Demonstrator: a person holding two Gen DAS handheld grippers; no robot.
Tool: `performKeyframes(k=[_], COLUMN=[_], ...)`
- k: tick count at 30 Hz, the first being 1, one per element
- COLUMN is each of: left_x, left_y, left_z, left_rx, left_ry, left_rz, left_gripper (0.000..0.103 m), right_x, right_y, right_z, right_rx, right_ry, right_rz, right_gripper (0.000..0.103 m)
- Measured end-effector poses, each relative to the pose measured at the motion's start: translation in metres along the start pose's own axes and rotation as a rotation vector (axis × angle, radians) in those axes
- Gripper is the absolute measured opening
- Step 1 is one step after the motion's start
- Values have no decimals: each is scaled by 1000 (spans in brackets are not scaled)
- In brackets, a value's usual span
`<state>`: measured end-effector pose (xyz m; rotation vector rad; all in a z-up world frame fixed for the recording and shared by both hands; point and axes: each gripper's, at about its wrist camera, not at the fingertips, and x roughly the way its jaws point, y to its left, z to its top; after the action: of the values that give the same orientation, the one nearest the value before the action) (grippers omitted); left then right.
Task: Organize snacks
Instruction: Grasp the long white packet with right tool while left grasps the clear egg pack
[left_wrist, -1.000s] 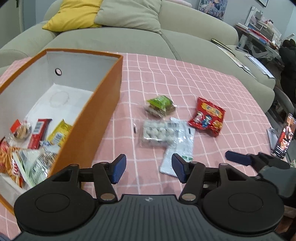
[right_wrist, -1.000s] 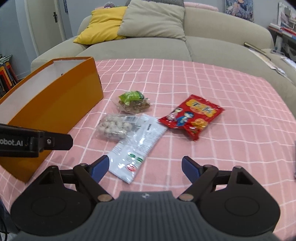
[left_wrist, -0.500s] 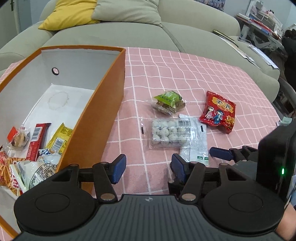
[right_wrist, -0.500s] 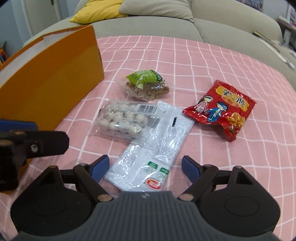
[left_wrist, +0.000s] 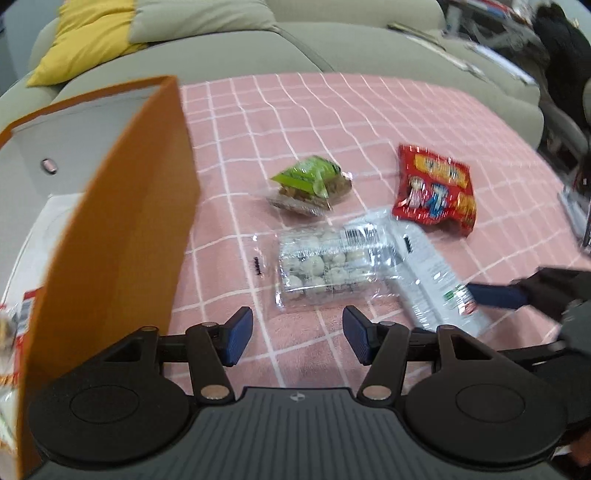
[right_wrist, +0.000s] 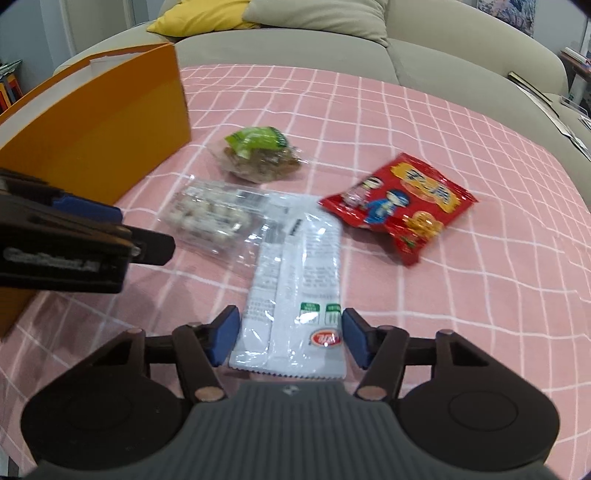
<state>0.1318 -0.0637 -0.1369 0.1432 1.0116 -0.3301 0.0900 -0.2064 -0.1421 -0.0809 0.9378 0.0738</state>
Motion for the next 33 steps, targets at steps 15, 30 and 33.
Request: performKeyframes(k=[15, 30, 33], left_x=[1, -33, -35], left_y=[-14, -44, -47], left_z=[-9, -63, -63], left_rx=[19, -202, -179], left_ry=[52, 236, 255], left_rz=[1, -189, -219], left_gripper=[4, 4, 12], right_x=[-2, -33, -38], right_y=[-1, -8, -8], right_z=[-1, -31, -36], right_rx=[-19, -1, -2], right_ry=[0, 89, 103], right_rz=[16, 42, 46], right_gripper=[52, 51, 51])
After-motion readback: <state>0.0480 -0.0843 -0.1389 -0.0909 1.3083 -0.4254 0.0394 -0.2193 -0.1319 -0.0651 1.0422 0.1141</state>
